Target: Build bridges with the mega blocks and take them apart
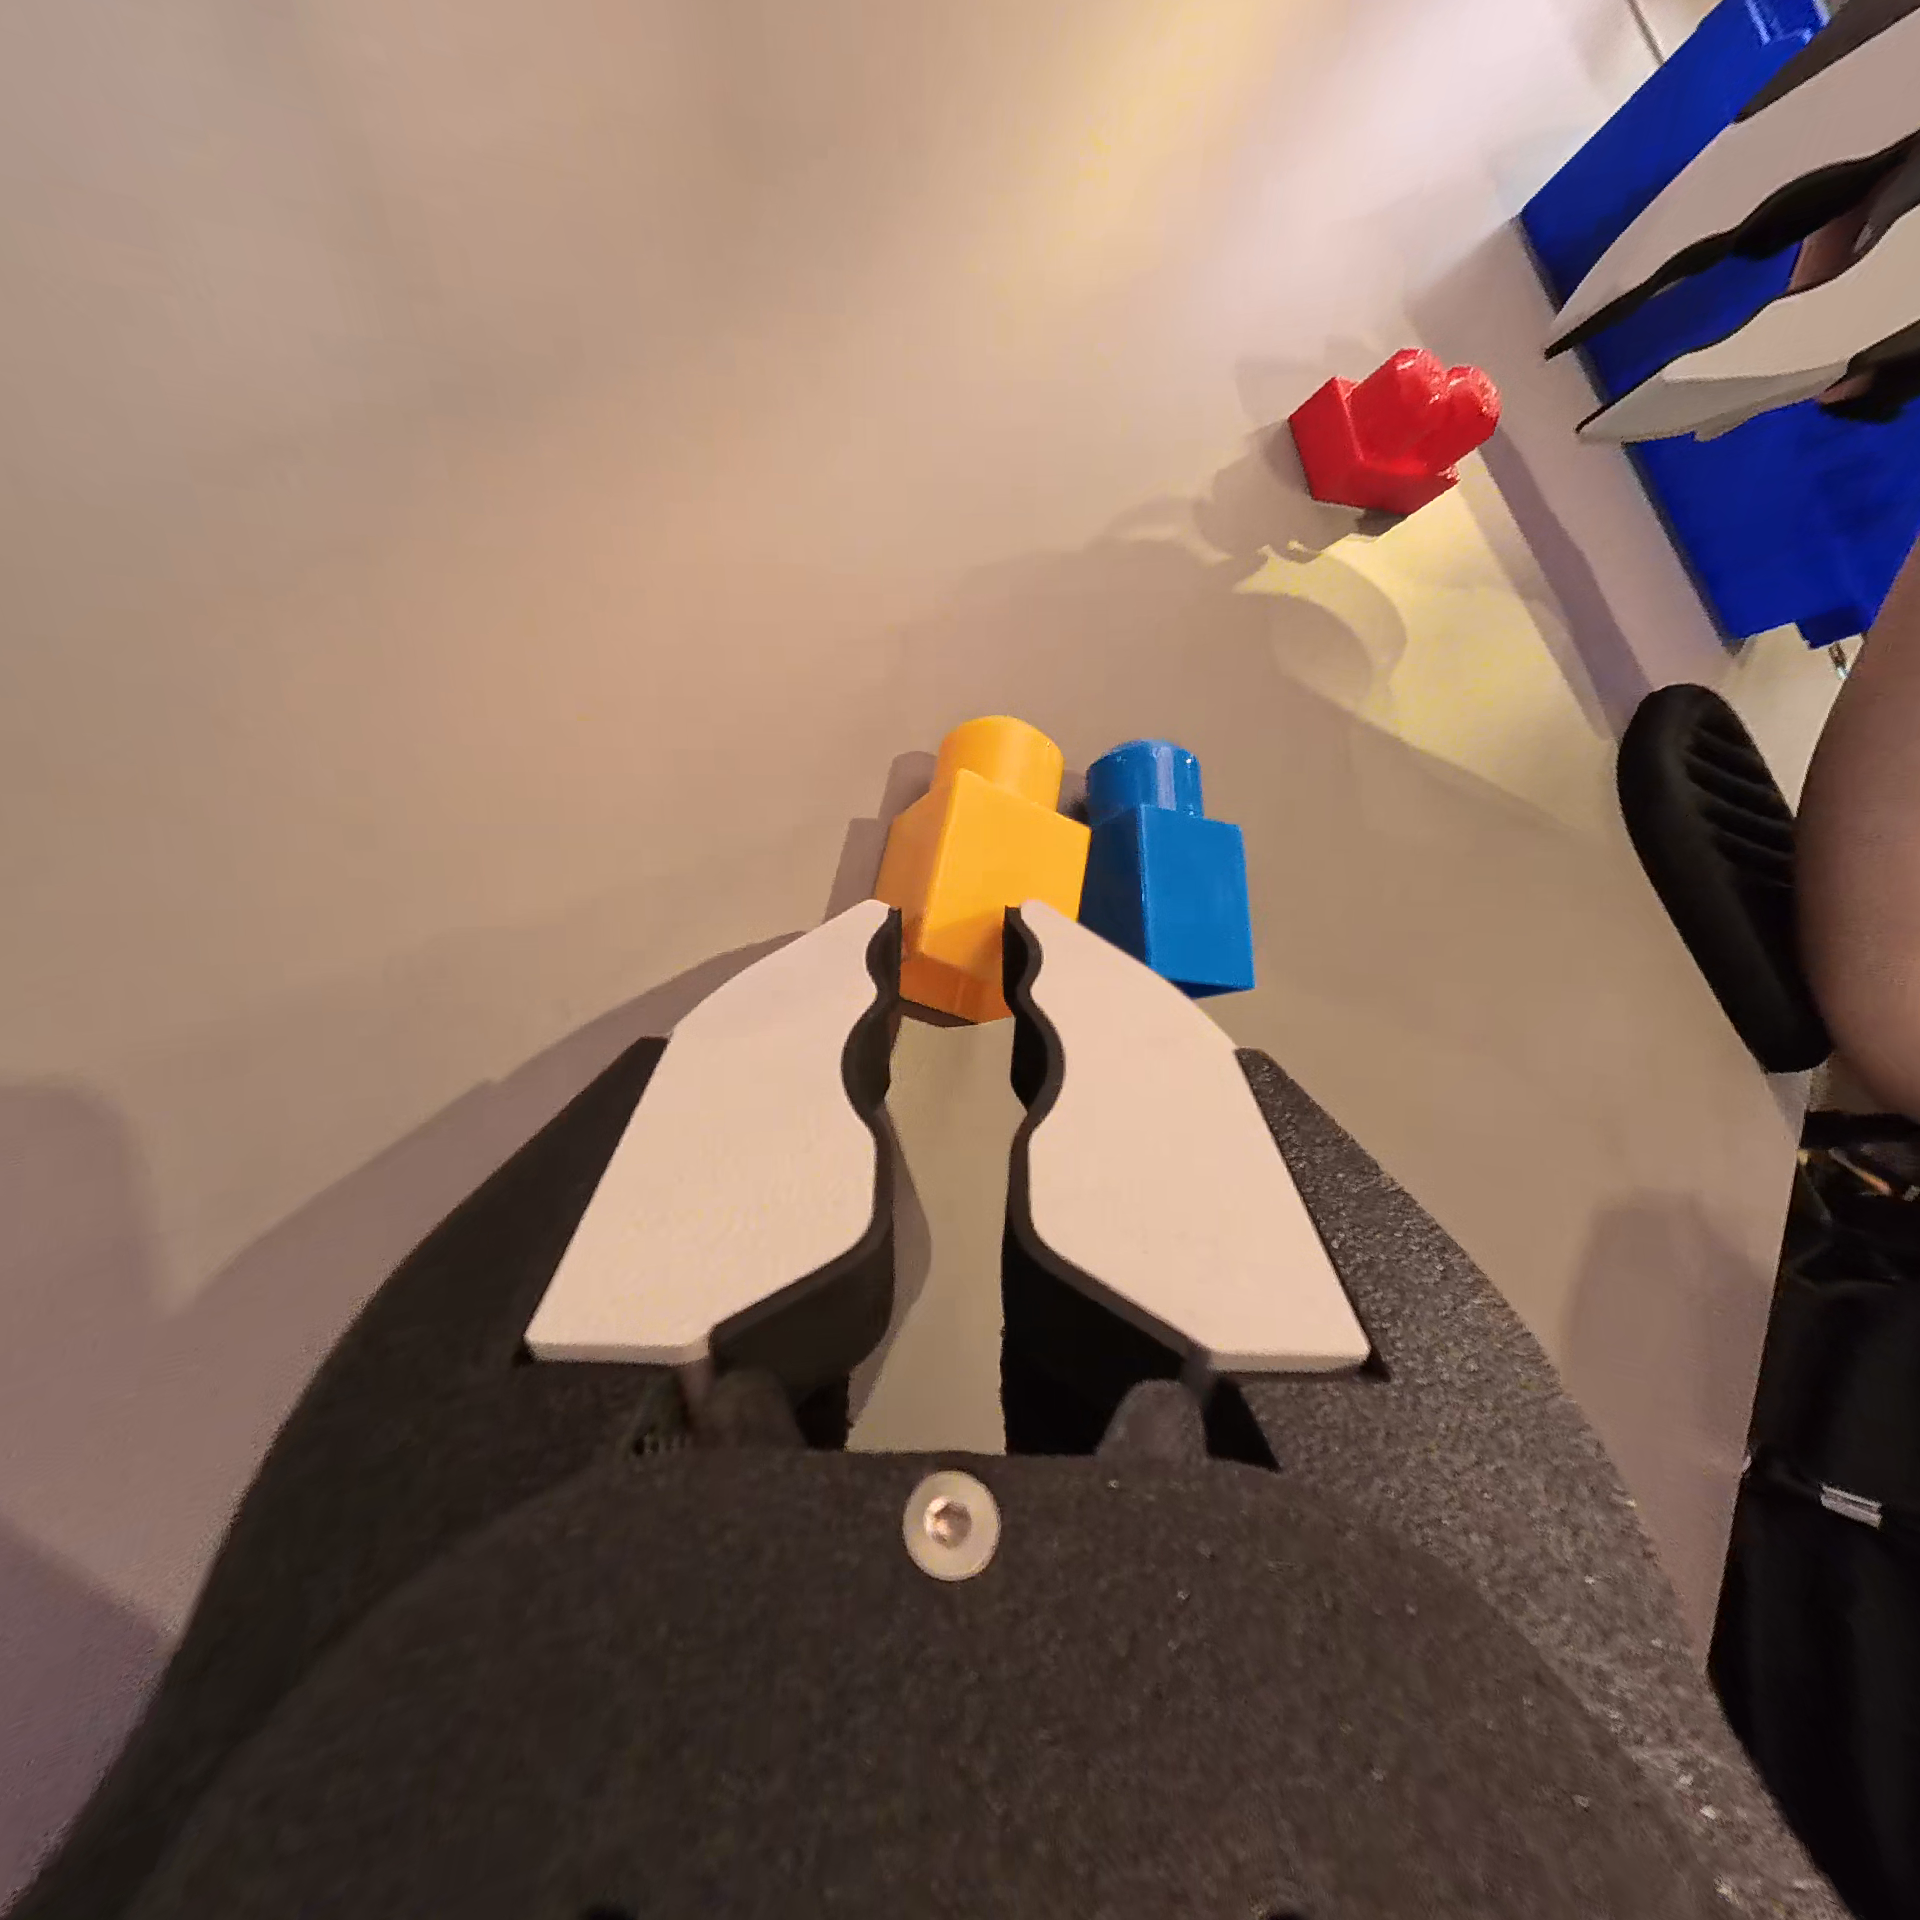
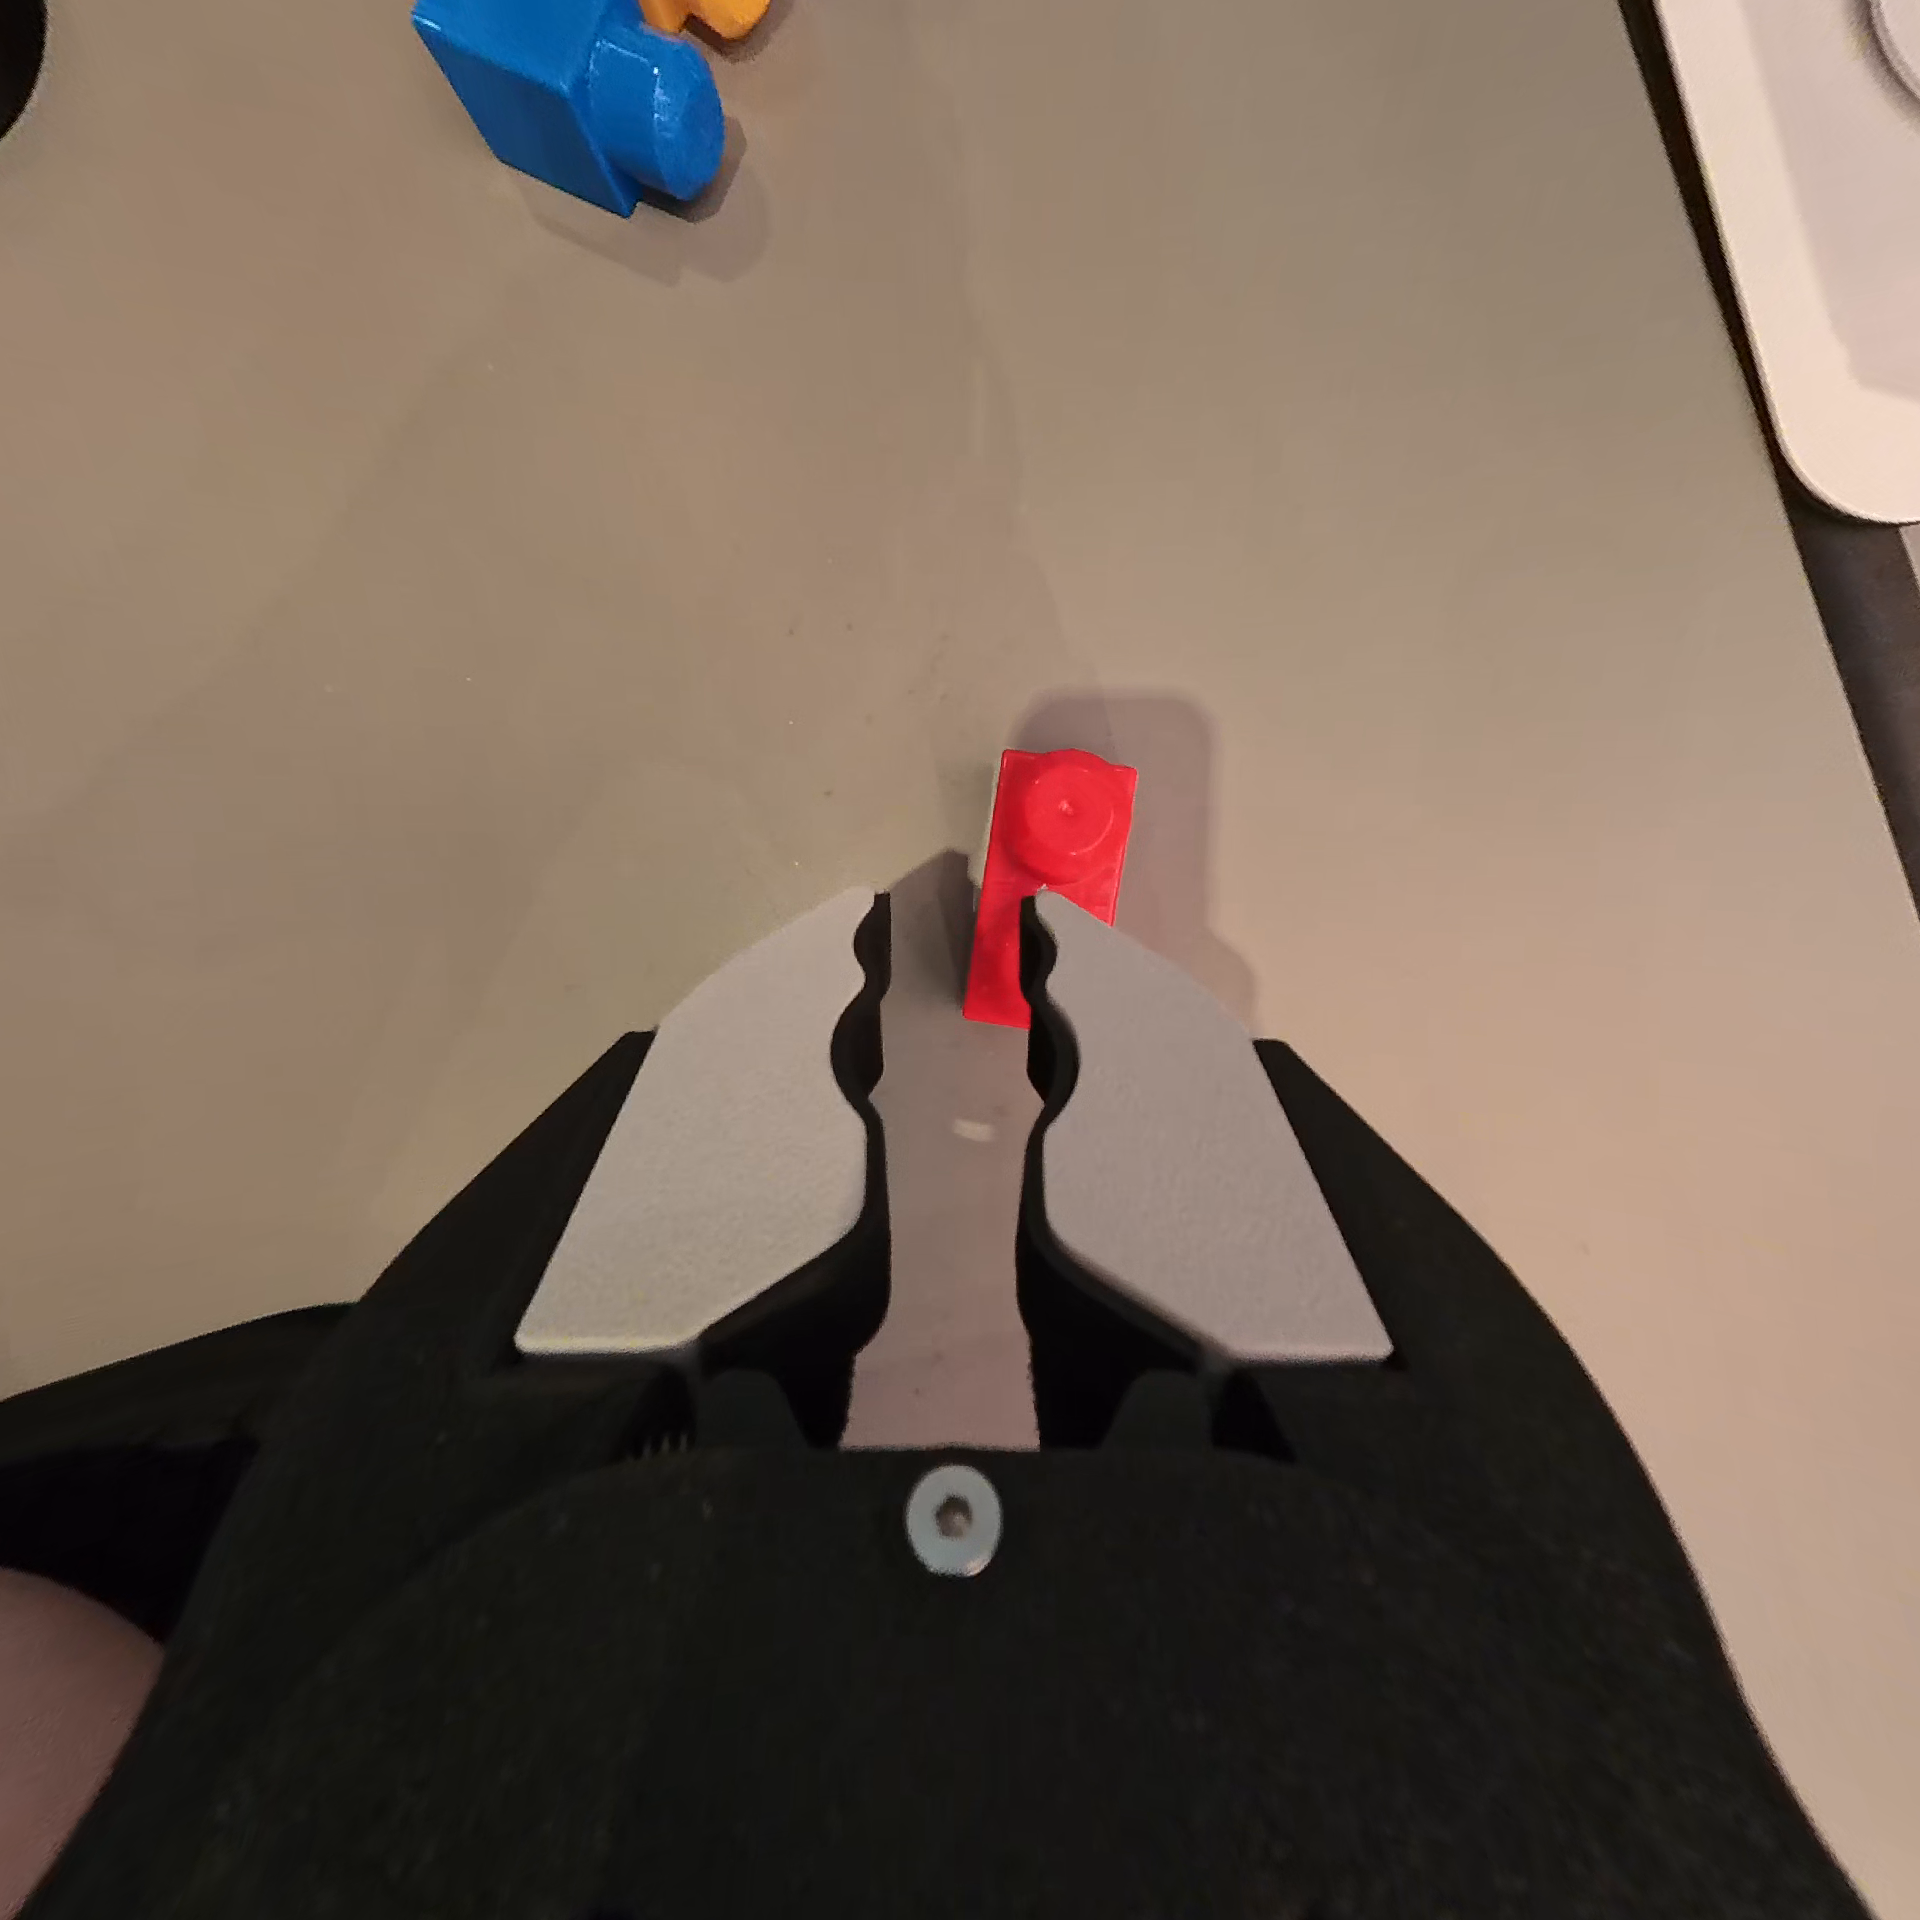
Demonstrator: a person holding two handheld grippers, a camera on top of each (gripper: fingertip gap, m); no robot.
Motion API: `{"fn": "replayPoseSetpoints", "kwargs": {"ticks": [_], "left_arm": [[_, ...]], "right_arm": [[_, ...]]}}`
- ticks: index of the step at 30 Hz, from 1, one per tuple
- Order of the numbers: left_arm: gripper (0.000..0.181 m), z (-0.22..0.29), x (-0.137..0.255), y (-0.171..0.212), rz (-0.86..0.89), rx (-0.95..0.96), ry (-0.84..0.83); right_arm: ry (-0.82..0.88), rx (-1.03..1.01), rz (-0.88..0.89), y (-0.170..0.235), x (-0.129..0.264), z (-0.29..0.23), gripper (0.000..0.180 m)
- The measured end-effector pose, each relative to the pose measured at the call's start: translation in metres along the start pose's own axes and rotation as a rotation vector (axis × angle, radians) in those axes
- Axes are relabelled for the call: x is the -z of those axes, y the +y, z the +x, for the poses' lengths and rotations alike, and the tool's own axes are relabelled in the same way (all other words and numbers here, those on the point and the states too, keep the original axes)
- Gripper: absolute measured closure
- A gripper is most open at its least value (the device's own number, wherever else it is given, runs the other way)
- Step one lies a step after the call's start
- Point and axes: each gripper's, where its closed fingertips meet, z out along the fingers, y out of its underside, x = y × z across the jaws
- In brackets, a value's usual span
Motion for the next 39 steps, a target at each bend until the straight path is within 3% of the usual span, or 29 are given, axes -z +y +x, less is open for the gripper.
{"fn": "replayPoseSetpoints", "kwargs": {"ticks": [39], "left_arm": [[0.164, 0.015, -0.009, 0.001, 0.163, 0.059, -0.069]], "right_arm": [[-0.006, -0.01, -0.004, 0.004, 0.001, 0.001, 0.158]]}}
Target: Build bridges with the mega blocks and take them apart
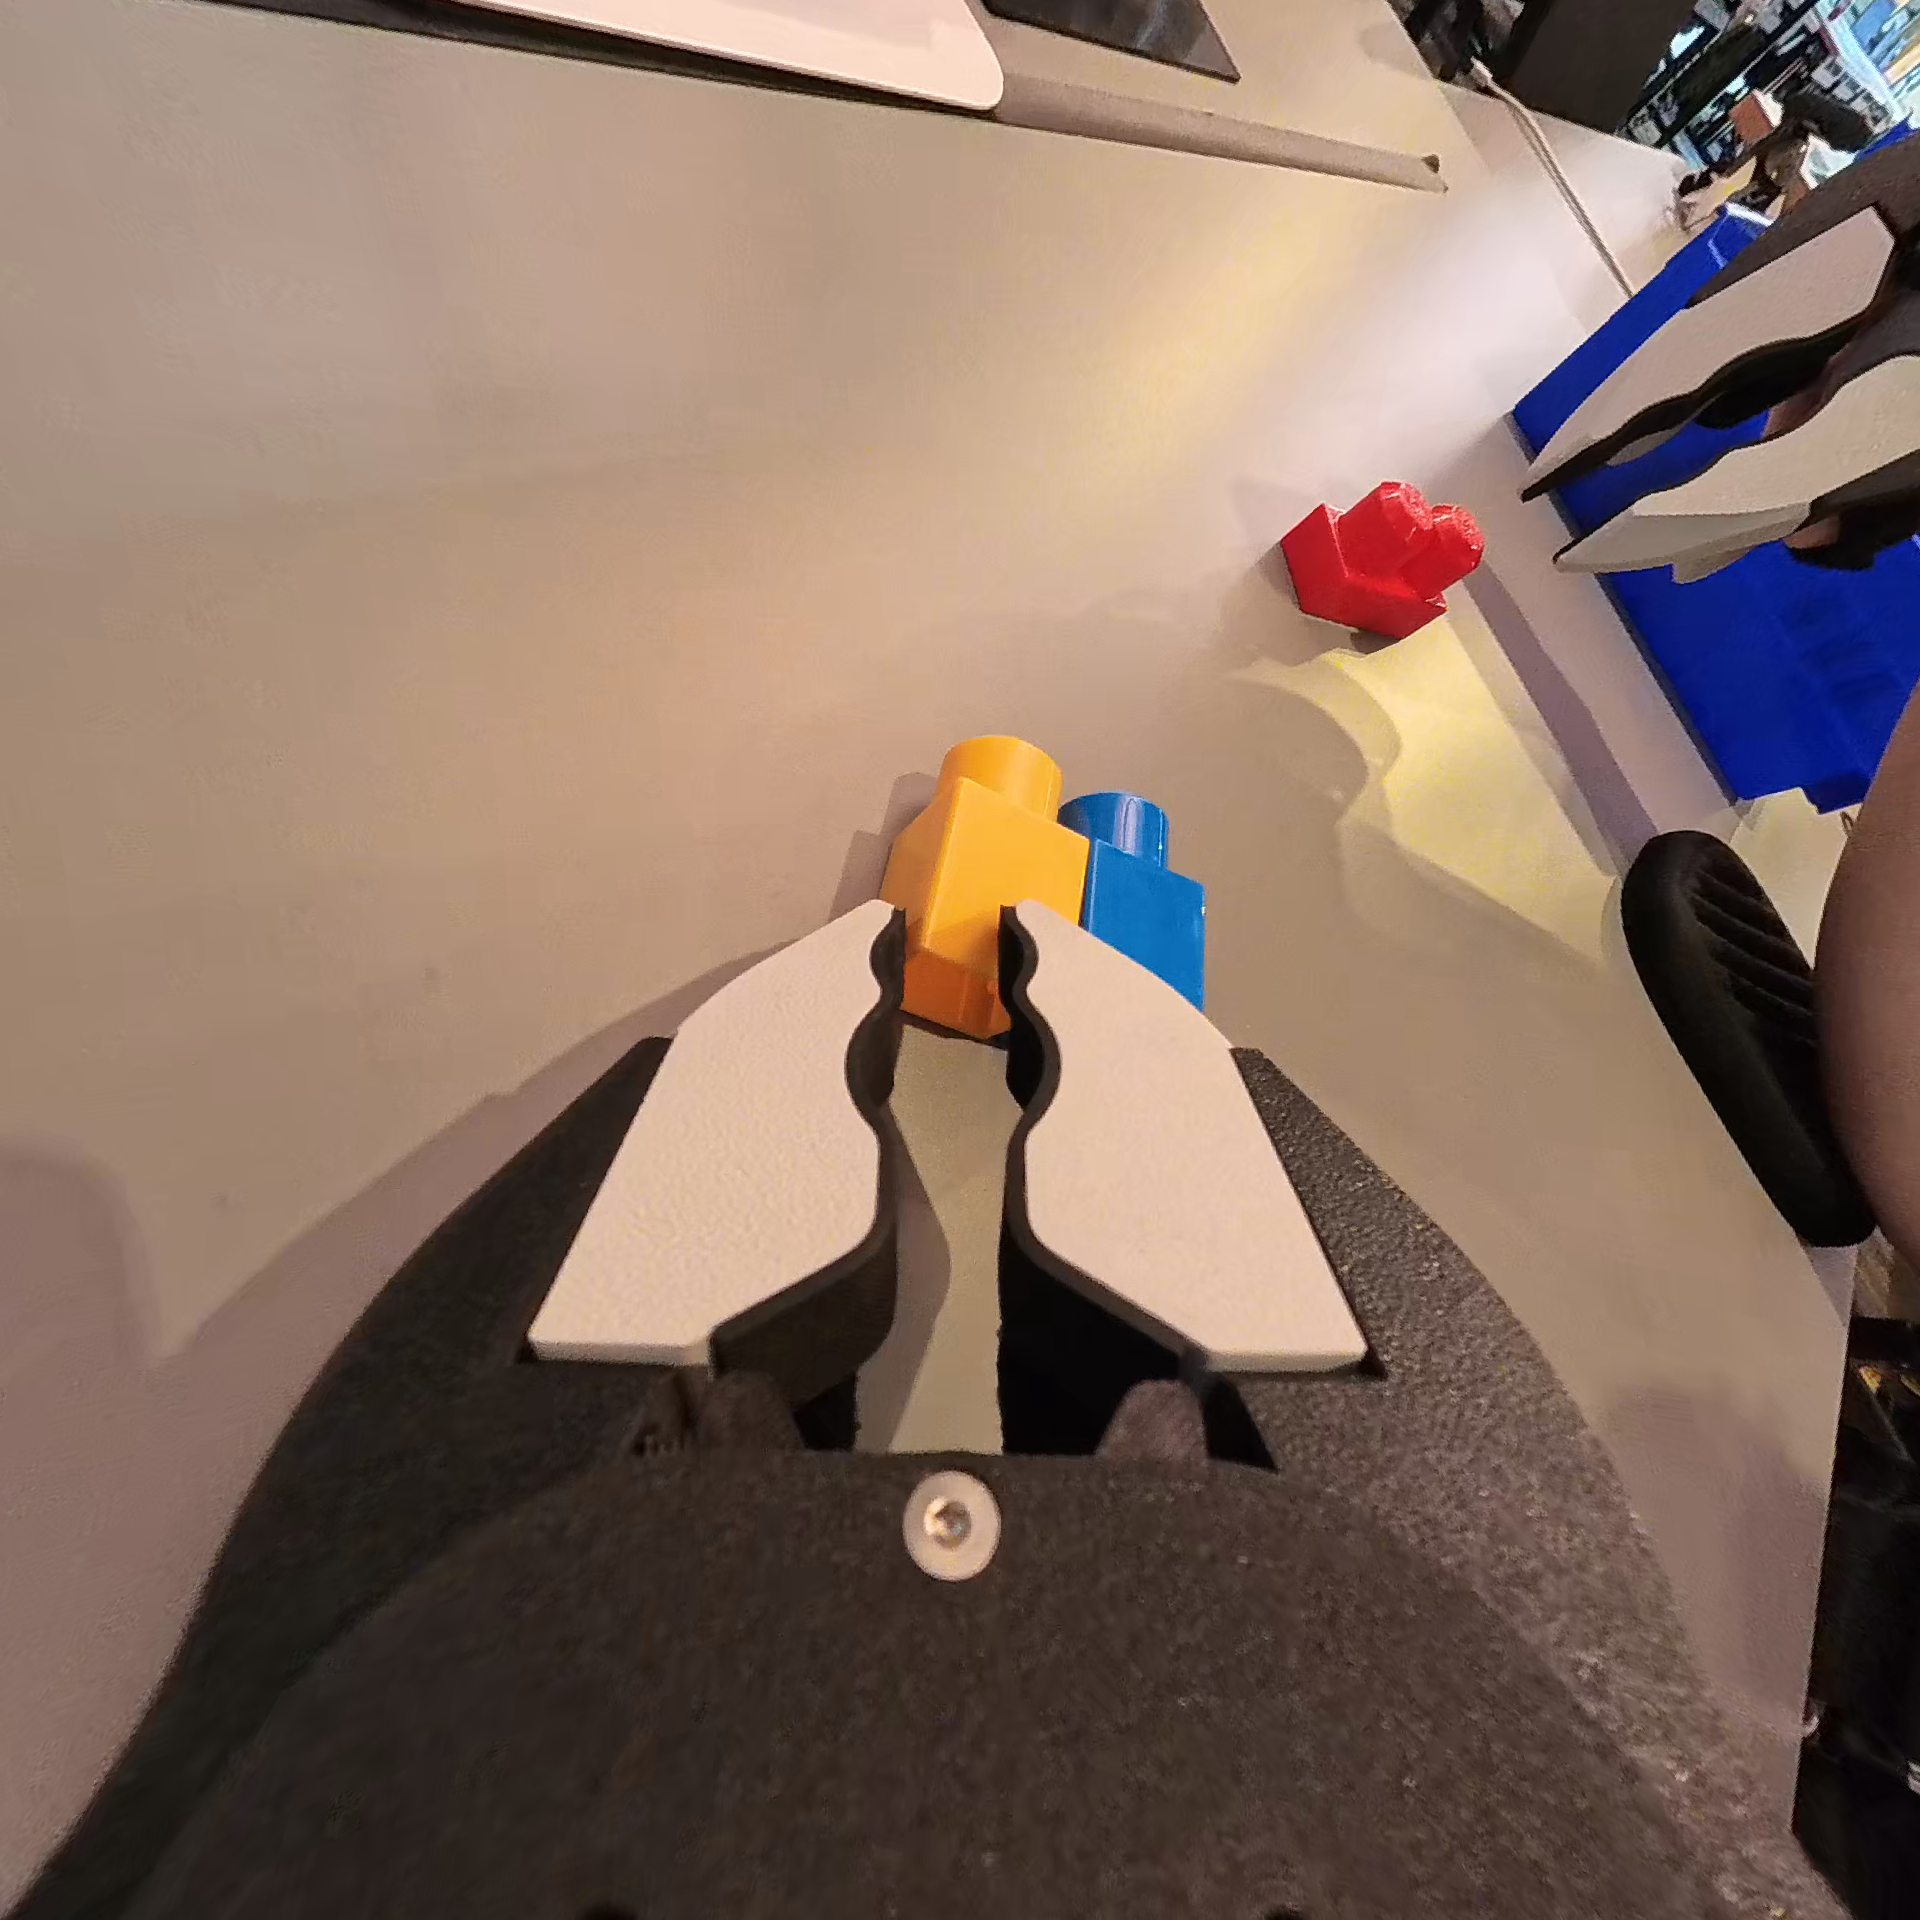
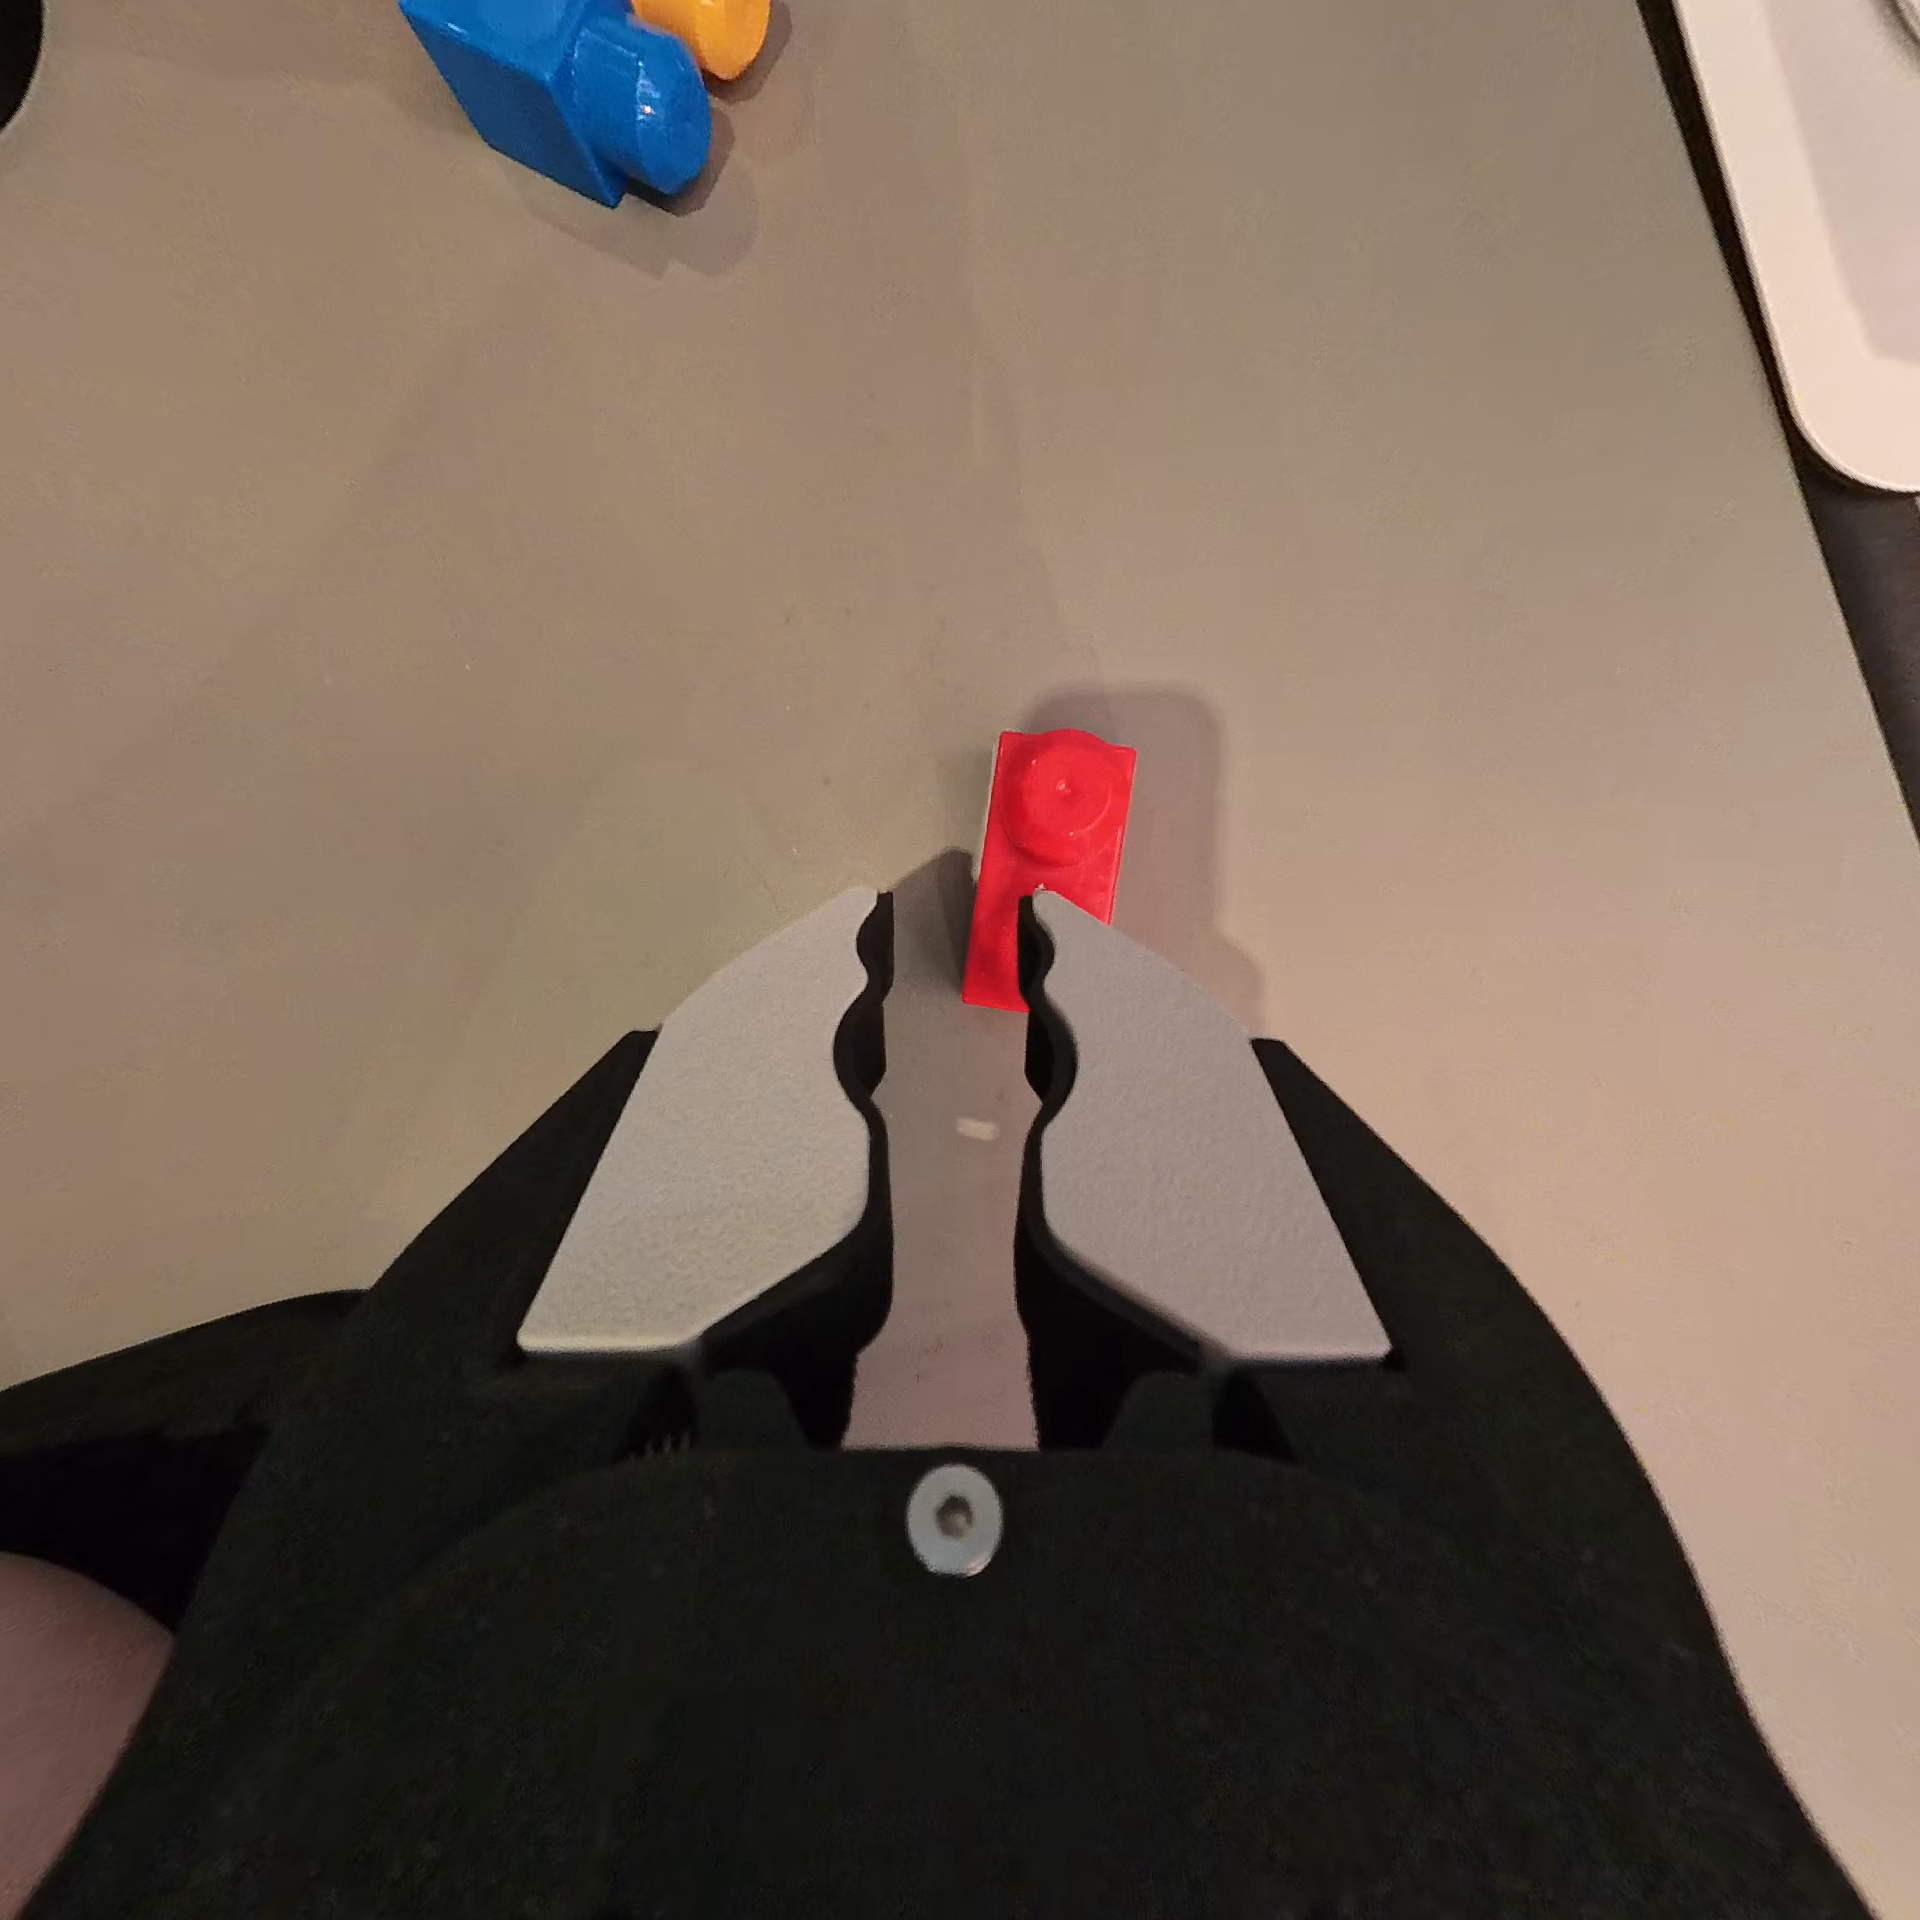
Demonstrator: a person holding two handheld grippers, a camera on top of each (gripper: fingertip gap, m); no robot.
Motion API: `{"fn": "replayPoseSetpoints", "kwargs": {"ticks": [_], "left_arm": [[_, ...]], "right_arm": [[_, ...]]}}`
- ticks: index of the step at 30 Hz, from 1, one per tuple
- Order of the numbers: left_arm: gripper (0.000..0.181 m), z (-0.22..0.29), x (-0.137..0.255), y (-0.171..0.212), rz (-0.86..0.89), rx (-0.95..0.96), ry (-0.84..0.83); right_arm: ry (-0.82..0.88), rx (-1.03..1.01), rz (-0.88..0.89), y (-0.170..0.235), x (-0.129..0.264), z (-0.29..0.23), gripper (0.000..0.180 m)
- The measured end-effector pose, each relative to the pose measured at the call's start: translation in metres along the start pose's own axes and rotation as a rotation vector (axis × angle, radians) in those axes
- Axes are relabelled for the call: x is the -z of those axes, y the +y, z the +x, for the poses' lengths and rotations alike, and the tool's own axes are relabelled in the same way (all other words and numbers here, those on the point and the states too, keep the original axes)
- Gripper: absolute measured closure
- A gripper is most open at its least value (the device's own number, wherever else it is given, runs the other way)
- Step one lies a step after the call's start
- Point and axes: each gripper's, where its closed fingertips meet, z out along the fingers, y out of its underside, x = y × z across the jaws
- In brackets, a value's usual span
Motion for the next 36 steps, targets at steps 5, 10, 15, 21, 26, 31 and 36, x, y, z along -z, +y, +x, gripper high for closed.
{"fn": "replayPoseSetpoints", "kwargs": {"ticks": [5, 10, 15, 21, 26, 31, 36], "left_arm": [[0.164, 0.001, -0.001, 0.0, 0.004, 0.006, 0.0], [0.164, 0.003, -0.003, -0.001, 0.006, 0.004, 0.002], [0.167, 0.005, -0.002, 0.0, 0.01, 0.006, 0.018], [0.169, 0.035, 0.028, -0.032, 0.141, -0.002, 0.187], [0.165, 0.033, 0.037, -0.035, 0.079, -0.272, 0.019], [0.16, 0.019, 0.028, -0.022, -0.031, -0.363, -0.094], [0.168, 0.021, 0.03, 0.002, -0.046, -0.313, -0.031]], "right_arm": [[-0.003, -0.001, -0.001, 0.001, 0.0, 0.0, 0.158], [-0.007, -0.001, -0.006, 0.002, -0.001, -0.001, 0.158], [-0.009, -0.002, -0.003, 0.002, -0.001, -0.001, 0.158], [-0.011, -0.007, -0.006, 0.003, -0.001, 0.001, 0.158], [-0.013, -0.006, -0.015, 0.003, -0.003, 0.0, 0.158], [0.011, 0.095, 0.074, -0.04, -0.012, -0.012, 0.16], [0.021, 0.077, 0.338, -0.13, -0.046, -0.032, 0.176]]}}
